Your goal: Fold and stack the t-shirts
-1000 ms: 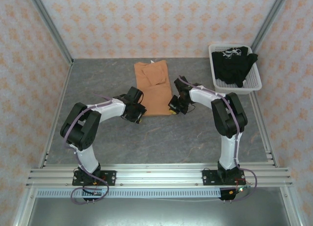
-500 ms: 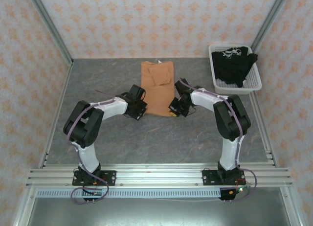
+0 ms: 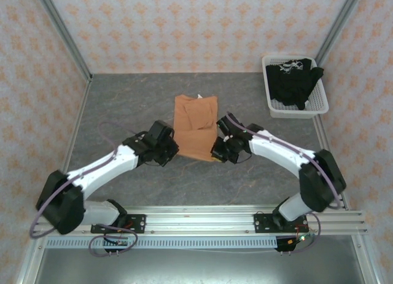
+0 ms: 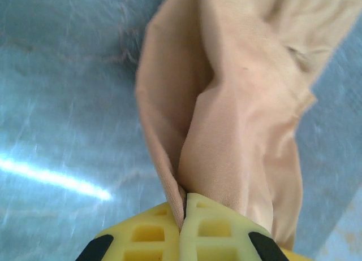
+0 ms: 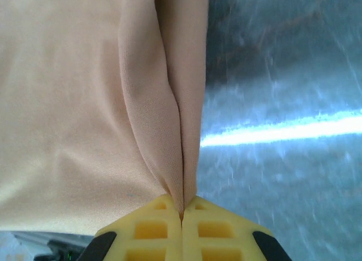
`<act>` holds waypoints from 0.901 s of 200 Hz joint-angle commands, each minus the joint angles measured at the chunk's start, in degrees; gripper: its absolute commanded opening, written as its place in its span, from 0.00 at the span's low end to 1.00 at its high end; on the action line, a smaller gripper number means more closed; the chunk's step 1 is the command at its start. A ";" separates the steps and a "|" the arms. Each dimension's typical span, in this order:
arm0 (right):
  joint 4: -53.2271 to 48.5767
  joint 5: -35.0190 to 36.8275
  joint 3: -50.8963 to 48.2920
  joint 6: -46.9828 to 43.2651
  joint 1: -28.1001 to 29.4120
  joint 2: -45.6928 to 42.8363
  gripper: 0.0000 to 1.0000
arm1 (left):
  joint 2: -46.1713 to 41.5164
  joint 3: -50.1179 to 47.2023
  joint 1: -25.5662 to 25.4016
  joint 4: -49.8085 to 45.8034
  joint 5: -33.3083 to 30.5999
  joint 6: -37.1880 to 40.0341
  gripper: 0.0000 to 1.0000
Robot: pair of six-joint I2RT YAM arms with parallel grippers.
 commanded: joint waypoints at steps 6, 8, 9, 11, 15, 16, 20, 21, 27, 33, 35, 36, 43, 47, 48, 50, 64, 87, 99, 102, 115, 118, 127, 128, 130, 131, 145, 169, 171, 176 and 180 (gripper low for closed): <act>-8.60 1.66 -1.43 3.50 1.73 -8.65 0.00 | -10.13 -1.26 -3.41 -12.47 -3.59 2.89 0.00; -8.96 1.43 -1.47 3.63 1.90 -9.20 0.00 | -10.74 -1.39 -3.69 -12.83 -3.46 2.88 0.00; -9.11 1.32 -1.47 3.74 1.99 -9.43 0.00 | -11.20 -1.44 -3.80 -13.02 -3.45 2.90 0.00; -9.55 1.17 -1.48 3.87 2.21 -9.92 0.00 | -11.91 -1.61 -4.10 -13.27 -3.40 2.95 0.00; -10.37 0.90 -1.35 4.13 2.65 -10.93 0.00 | -13.29 -1.76 -4.71 -13.81 -3.28 3.00 0.00; -10.65 0.88 -1.33 4.16 2.76 -11.18 0.00 | -13.57 -1.85 -4.88 -13.95 -3.23 3.00 0.00; -11.63 0.58 -1.16 4.35 3.20 -12.07 0.00 | -14.92 -1.93 -5.48 -14.46 -3.18 3.08 0.00; -11.85 0.46 -1.10 4.35 3.30 -12.28 0.00 | -15.30 -1.89 -5.61 -14.62 -3.18 3.08 0.00; -13.31 0.38 -0.69 4.74 4.04 -13.65 0.00 | -17.09 -1.72 -6.60 -15.54 -3.32 3.17 0.00; -14.48 0.27 -0.33 5.26 4.76 -15.05 0.00 | -18.65 -1.39 -7.55 -16.41 -3.35 3.18 0.00; -14.85 0.24 -0.20 5.48 4.97 -15.54 0.00 | -19.09 -1.29 -7.85 -16.65 -3.35 3.15 0.00; -15.04 0.20 -0.14 5.59 5.11 -15.73 0.00 | -19.28 -1.22 -7.99 -16.82 -3.35 3.12 0.00; -16.08 0.06 0.29 6.58 5.73 -16.69 0.00 | -20.85 -0.77 -8.86 -17.41 -3.35 2.79 0.00; -16.41 -0.18 0.55 7.17 5.97 -18.31 0.00 | -21.61 -0.40 -9.29 -17.84 -3.42 2.47 0.00; -16.53 -0.28 0.63 7.36 6.00 -18.56 0.00 | -21.77 -0.29 -9.41 -17.94 -3.47 2.34 0.00; -16.66 -0.40 0.81 7.67 6.09 -18.90 0.00 | -22.13 -0.09 -9.61 -18.19 -3.49 2.20 0.00; -17.78 -1.33 2.36 9.47 6.30 -20.22 0.00 | -23.95 1.60 -10.86 -20.07 -4.62 0.97 0.00; -18.59 -2.52 6.49 9.80 6.34 -17.94 0.00 | -25.48 3.77 -11.19 -22.63 -6.74 -0.34 0.00; -19.05 -2.59 9.00 9.12 6.30 -14.72 0.00 | -25.41 3.63 -11.22 -21.52 -7.23 -1.22 0.00; -19.22 -2.49 9.69 8.74 6.28 -13.88 0.00 | -25.26 3.71 -11.20 -21.34 -7.49 -1.36 0.00; -20.92 -1.41 13.02 7.14 6.07 -10.21 0.00 | -23.98 4.53 -11.12 -21.26 -8.94 -1.64 0.00; -21.28 -1.11 13.81 6.85 6.04 -9.44 0.00 | -23.58 4.96 -11.11 -21.51 -9.50 -1.72 0.00; -22.18 -0.67 15.93 6.34 5.50 -7.33 0.00 | -22.50 5.98 -11.03 -21.78 -11.11 -1.98 0.00; -22.27 -0.57 16.14 6.28 5.41 -7.14 0.00 | -22.39 6.07 -10.98 -21.76 -11.32 -2.00 0.00; -22.44 -0.49 16.55 6.19 5.31 -6.71 0.00 | -22.11 6.37 -10.97 -21.65 -11.56 -1.96 0.00; -22.49 -0.43 16.76 6.16 5.23 -6.48 0.00 | -21.98 6.44 -10.95 -21.65 -11.67 -1.99 0.00; -23.06 -0.10 19.10 5.74 3.94 -3.82 0.00 | -19.90 8.40 -10.02 -22.55 -12.92 -2.11 0.00; -23.50 -0.99 22.04 4.89 0.97 0.77 0.00 | -15.41 9.85 -6.45 -21.11 -10.87 -1.12 0.00; -23.50 -1.13 22.28 4.79 0.77 1.20 0.00 | -15.07 9.91 -6.10 -20.79 -10.61 -1.00 0.00; -23.50 -1.41 22.90 4.54 0.21 2.06 0.00 | -14.19 10.18 -5.05 -20.23 -9.99 -0.60 0.00; -23.56 -1.51 23.43 4.22 -0.22 2.76 0.00 | -13.39 10.45 -4.17 -19.69 -9.59 -0.19 0.00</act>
